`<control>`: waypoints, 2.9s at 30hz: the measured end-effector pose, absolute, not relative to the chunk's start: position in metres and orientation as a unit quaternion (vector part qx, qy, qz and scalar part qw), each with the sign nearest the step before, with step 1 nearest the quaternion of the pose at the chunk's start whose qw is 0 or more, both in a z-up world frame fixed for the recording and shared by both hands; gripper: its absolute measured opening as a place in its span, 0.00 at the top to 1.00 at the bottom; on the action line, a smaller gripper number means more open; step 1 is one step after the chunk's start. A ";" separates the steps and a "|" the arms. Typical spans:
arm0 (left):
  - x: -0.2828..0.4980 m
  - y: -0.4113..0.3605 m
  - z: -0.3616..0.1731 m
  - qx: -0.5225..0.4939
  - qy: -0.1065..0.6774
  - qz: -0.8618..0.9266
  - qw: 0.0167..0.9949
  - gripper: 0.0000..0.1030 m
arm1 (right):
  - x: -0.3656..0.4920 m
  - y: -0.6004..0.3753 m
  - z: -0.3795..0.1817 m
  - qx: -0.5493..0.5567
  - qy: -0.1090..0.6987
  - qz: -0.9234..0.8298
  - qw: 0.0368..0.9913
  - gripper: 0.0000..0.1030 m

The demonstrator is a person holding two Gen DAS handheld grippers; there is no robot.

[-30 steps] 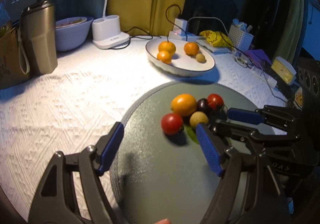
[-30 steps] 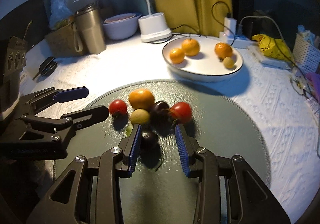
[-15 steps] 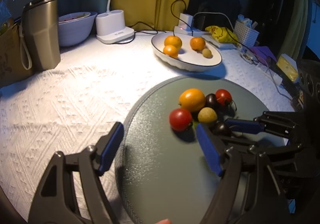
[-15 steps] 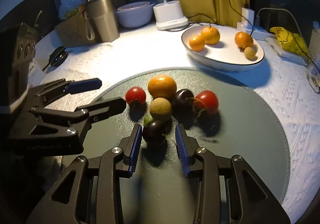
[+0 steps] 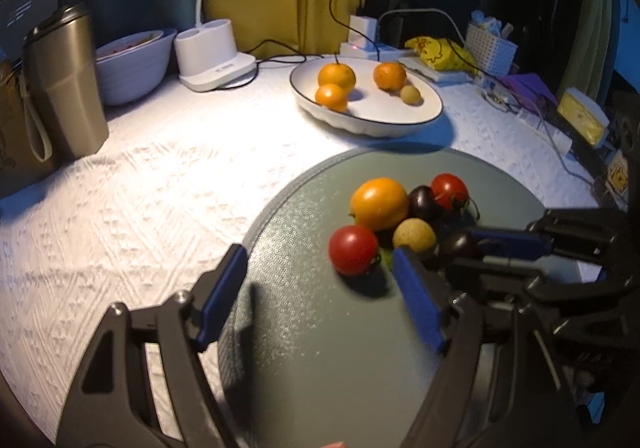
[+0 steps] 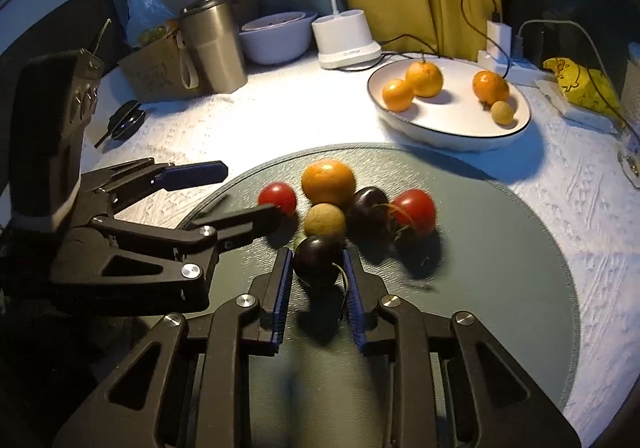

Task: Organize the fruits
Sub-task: 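Grasp a dark purple cherry tomato with the right tool while the left tool grasps a red cherry tomato, then lift both held tomatoes and carry them over the white plate, then lower both tomatoes onto the white plate and open both tools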

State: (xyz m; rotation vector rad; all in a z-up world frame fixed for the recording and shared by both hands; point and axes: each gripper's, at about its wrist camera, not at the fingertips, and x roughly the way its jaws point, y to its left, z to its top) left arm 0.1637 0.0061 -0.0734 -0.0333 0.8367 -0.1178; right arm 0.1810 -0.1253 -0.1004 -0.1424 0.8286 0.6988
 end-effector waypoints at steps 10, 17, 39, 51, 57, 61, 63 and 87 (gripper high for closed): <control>0.176 -0.003 -0.078 0.004 0.417 -0.064 0.907 0.27 | 0.193 -0.150 -0.095 -0.048 0.387 0.310 0.867 0.74; 0.179 -0.006 -0.079 0.009 0.423 -0.067 0.903 0.63 | 0.197 -0.157 -0.094 -0.042 0.383 0.306 0.871 0.73; 0.188 -0.009 -0.047 0.018 0.389 -0.087 0.917 0.72 | 0.218 -0.167 -0.067 -0.043 0.355 0.291 0.887 0.73; 0.211 -0.016 -0.034 0.026 0.372 -0.101 0.922 0.72 | 0.245 -0.173 -0.058 -0.041 0.345 0.283 0.894 0.73; 0.225 -0.021 -0.032 0.031 0.368 -0.107 0.923 0.72 | 0.261 -0.175 -0.057 -0.041 0.341 0.281 0.896 0.73; 0.237 -0.023 -0.033 0.036 0.367 -0.109 0.923 0.72 | 0.274 -0.175 -0.057 -0.040 0.340 0.282 0.896 0.73; 0.244 -0.024 -0.034 0.037 0.368 -0.110 0.923 0.72 | 0.279 -0.175 -0.057 -0.040 0.339 0.283 0.896 0.73; 0.306 -0.038 -0.059 0.018 0.385 -0.136 0.913 0.71 | 0.334 -0.169 -0.089 -0.043 0.361 0.269 0.892 0.73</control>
